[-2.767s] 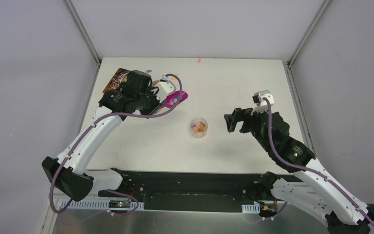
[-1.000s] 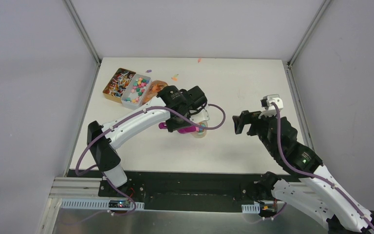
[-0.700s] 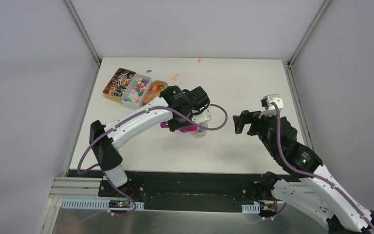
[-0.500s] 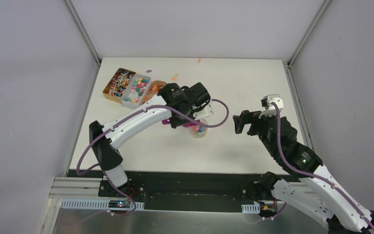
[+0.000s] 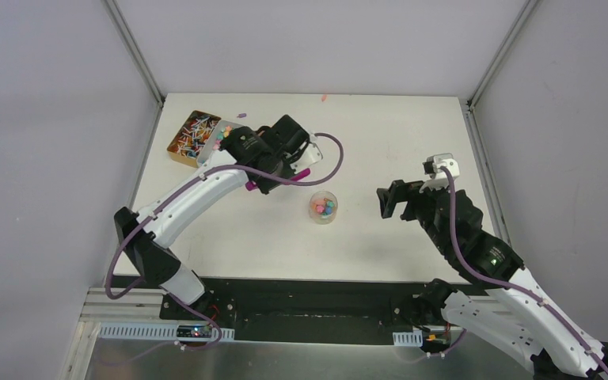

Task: Pack the candies
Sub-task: Scoop the fake candies from the storage box.

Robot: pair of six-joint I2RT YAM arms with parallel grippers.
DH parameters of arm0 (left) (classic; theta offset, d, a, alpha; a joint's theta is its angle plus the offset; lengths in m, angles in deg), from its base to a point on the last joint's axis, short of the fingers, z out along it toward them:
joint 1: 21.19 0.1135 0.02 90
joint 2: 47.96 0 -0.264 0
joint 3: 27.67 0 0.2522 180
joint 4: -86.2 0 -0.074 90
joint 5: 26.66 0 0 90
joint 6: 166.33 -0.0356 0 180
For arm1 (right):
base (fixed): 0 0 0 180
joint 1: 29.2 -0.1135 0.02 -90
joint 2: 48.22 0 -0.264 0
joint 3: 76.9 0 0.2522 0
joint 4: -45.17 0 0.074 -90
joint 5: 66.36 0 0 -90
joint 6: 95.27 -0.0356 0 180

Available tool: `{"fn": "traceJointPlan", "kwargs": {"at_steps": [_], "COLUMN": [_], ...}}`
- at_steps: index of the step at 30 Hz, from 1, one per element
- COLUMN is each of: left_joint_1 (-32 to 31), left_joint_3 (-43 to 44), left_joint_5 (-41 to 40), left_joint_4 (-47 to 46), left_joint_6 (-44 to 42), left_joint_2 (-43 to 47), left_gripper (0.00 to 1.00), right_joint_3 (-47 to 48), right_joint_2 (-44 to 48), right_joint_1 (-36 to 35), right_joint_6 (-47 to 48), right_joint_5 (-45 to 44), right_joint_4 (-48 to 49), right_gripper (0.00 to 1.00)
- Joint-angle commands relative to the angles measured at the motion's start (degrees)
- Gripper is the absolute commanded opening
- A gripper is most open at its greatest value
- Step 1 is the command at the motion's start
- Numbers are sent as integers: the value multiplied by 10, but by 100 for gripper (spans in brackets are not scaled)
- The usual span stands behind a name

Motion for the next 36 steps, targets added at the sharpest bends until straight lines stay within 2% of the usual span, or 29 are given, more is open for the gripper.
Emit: {"fn": "traceJointPlan", "kwargs": {"at_steps": [1,16,24,36], "left_joint_1": [34,160,259,390], "left_joint_3": [-24,-61,-70,-23], "left_joint_5": [23,47,64,109], "left_joint_4": [-61,-109,-121,-57], "left_joint_6": [-1,21,45,0], "left_joint_2": [67,123,141,40], "left_gripper": [0,0,0,0], "right_joint_3": [-9,-20,-20,-12], "right_joint_2": [7,12,1,-30], "right_joint_1": [-2,-2,-3,-2], "right_joint_6": [-7,-4,-4,2], "right_joint_5": [20,38,66,104], "right_joint_4": [31,44,43,45], "right_gripper": [100,100,100,100]}}
